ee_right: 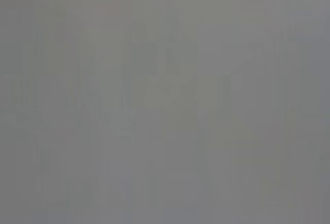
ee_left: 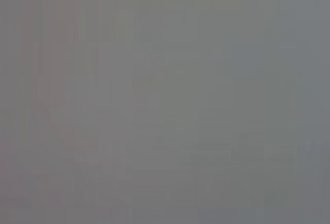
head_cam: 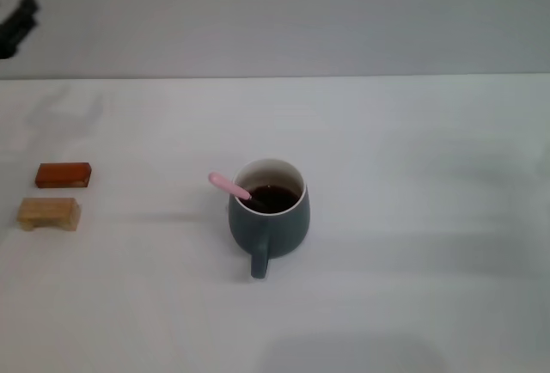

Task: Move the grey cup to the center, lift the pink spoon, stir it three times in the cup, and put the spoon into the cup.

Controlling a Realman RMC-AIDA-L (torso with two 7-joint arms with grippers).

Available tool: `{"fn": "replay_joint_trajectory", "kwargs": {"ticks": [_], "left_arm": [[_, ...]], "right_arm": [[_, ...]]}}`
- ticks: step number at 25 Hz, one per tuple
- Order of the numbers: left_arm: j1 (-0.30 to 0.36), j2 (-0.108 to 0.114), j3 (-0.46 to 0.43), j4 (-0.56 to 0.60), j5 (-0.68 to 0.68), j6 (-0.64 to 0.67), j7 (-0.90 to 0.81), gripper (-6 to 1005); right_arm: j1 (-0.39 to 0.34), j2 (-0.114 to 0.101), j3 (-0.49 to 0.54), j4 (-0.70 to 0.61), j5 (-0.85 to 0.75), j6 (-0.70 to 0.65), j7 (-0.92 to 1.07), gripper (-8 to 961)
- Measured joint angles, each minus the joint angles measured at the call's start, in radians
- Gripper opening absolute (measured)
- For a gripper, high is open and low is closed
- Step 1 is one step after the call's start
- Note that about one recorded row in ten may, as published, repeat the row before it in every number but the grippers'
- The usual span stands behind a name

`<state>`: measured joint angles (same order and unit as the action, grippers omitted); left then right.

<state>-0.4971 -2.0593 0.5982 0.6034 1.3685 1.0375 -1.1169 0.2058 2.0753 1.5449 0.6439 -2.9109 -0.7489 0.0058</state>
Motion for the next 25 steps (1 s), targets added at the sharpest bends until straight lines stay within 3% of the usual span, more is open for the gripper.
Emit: {"fn": "replay_joint_trajectory", "kwargs": {"ticks": [2, 6, 7, 9, 17, 25], "left_arm": [[-0.008, 0.001, -0.111, -0.103, -0.154, -0.043, 0.246, 651], [-0.012, 0.001, -0.149, -0.139, -0.201, -0.048, 0.335, 651], [-0.018, 0.001, -0.224, -0.218, -0.321, -0.047, 0.54, 651], [-0.026, 0.003, -0.262, -0.299, -0.436, -0.043, 0.72, 651], [-0.025, 0.004, -0.276, -0.358, -0.511, -0.056, 0.873, 651], [-0.016, 0.005, -0.286, -0.39, -0.562, -0.066, 0.872, 651]], "right_arm": [[0.004, 0.0, 0.011, -0.028, 0.0, -0.027, 0.0, 6], [0.013, 0.0, 0.039, -0.083, 0.0, -0.069, 0.0, 9], [0.018, 0.001, 0.055, -0.106, 0.001, -0.083, 0.0, 9], [0.025, 0.001, 0.085, -0.154, 0.001, -0.115, 0.0, 10], [0.022, 0.003, 0.181, -0.259, 0.004, -0.2, -0.005, 15], [0.03, 0.0, 0.202, -0.28, 0.004, -0.213, -0.007, 141]]}}
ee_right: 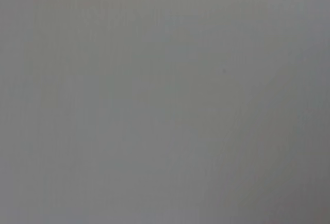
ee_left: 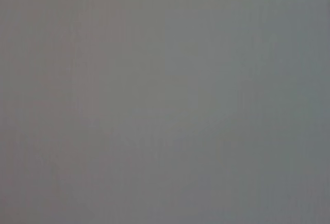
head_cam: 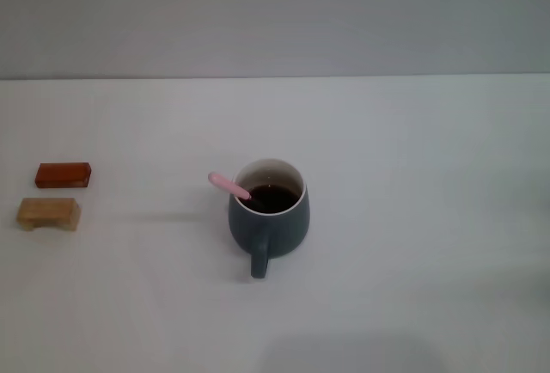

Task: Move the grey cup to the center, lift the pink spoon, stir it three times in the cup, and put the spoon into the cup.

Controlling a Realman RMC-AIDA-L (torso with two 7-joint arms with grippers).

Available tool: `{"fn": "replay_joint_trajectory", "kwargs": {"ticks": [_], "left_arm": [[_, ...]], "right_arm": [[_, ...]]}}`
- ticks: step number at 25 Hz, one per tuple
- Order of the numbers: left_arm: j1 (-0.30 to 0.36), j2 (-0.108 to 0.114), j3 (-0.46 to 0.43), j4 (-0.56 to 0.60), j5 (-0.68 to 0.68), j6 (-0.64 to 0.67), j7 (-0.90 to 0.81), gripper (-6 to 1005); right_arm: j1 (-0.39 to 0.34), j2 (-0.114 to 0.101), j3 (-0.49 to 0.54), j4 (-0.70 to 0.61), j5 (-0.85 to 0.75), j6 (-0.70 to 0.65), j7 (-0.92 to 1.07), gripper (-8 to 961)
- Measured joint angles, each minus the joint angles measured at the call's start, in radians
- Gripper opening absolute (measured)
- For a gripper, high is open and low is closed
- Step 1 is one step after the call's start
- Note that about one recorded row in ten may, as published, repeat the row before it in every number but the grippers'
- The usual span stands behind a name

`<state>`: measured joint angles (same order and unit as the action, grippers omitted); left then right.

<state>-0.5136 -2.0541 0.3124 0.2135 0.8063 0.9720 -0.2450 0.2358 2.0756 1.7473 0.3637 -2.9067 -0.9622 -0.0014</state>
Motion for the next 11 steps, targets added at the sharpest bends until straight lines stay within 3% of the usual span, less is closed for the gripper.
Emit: {"fn": "replay_joint_trajectory", "kwargs": {"ticks": [11], "left_arm": [[-0.005, -0.004, -0.007, -0.036, -0.046, -0.033, -0.002, 651]], "right_arm": [[0.012, -0.006, 0.03, -0.005, -0.006, -0.011, -0.035, 196]]}}
